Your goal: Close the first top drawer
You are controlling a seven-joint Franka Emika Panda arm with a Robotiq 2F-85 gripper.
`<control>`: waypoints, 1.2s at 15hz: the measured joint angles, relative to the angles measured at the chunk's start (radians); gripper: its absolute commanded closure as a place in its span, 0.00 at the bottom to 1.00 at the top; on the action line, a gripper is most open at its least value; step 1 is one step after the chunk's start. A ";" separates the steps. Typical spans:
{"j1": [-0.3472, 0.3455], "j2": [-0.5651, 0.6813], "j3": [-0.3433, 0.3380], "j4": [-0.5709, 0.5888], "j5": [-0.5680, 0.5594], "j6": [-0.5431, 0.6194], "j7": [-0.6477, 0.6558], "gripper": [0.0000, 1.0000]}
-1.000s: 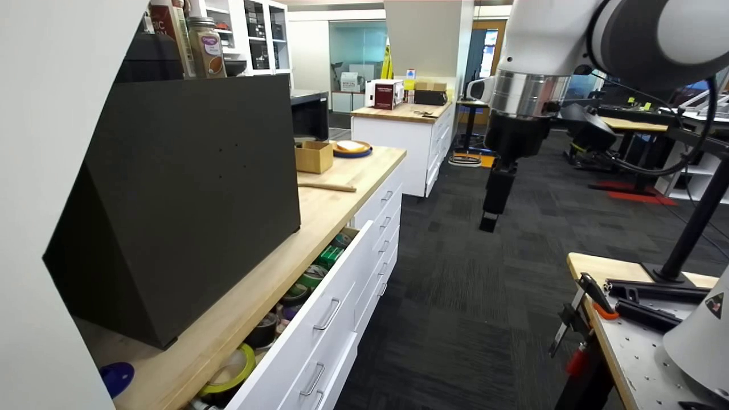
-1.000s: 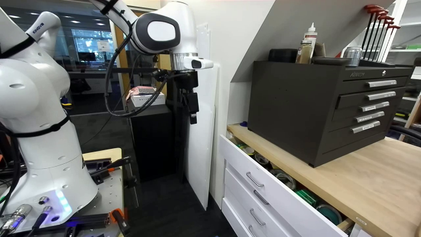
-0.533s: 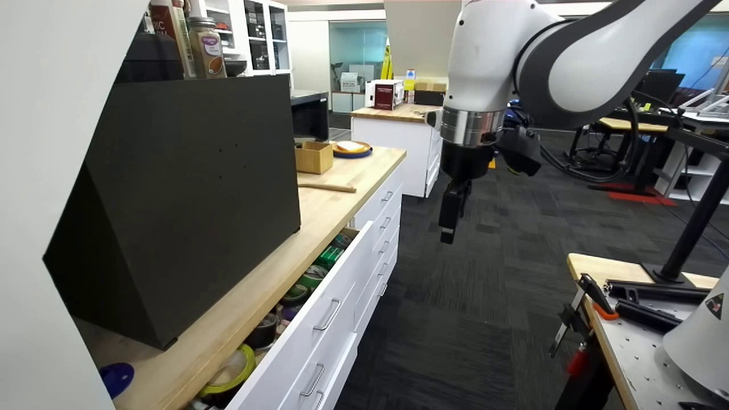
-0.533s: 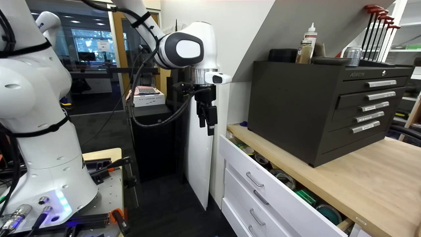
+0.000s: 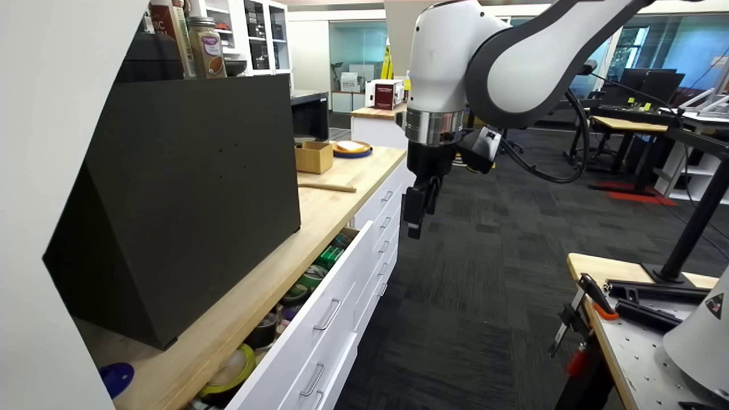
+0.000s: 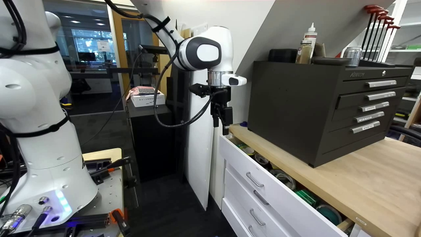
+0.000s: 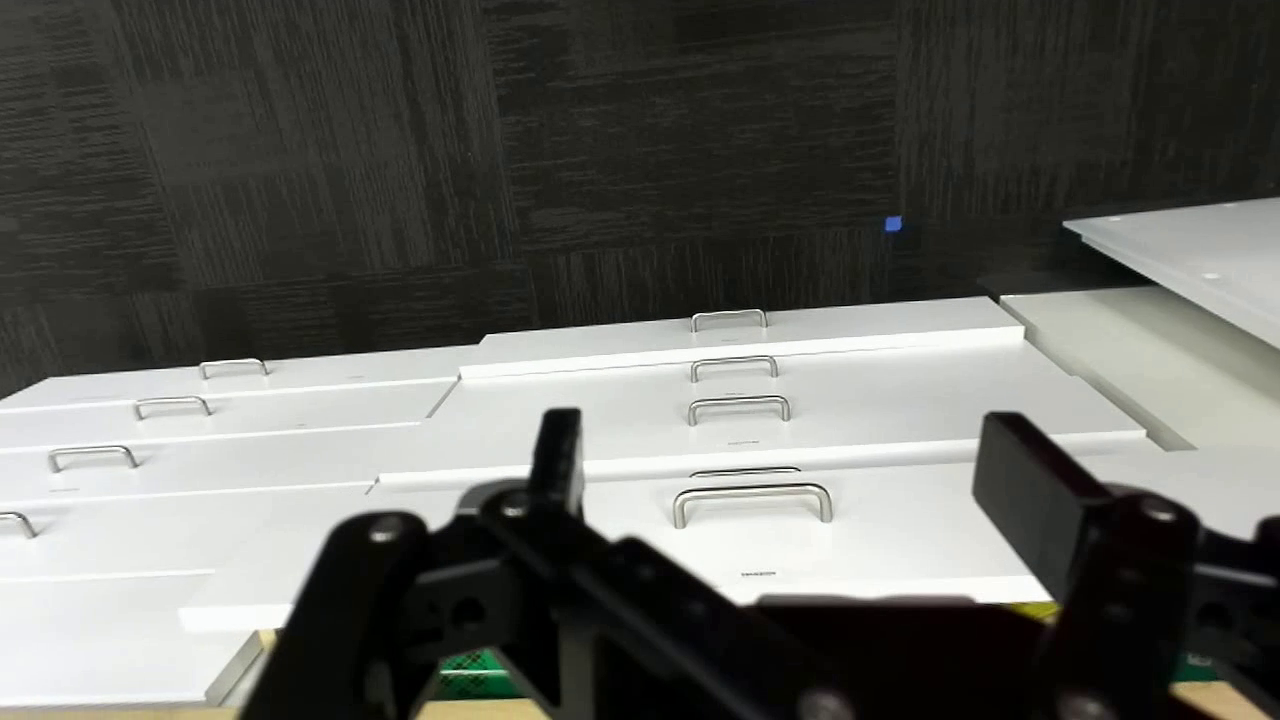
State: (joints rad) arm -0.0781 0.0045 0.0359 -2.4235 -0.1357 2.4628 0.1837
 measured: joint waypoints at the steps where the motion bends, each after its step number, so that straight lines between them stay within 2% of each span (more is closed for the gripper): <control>1: 0.000 0.003 -0.001 0.003 0.000 0.000 0.000 0.00; 10: 0.002 0.015 -0.002 0.002 0.000 0.003 -0.017 0.00; 18: 0.009 0.155 -0.004 0.042 0.002 0.083 -0.190 0.00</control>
State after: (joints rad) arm -0.0693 0.1596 0.0318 -2.3812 -0.1340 2.5462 -0.0059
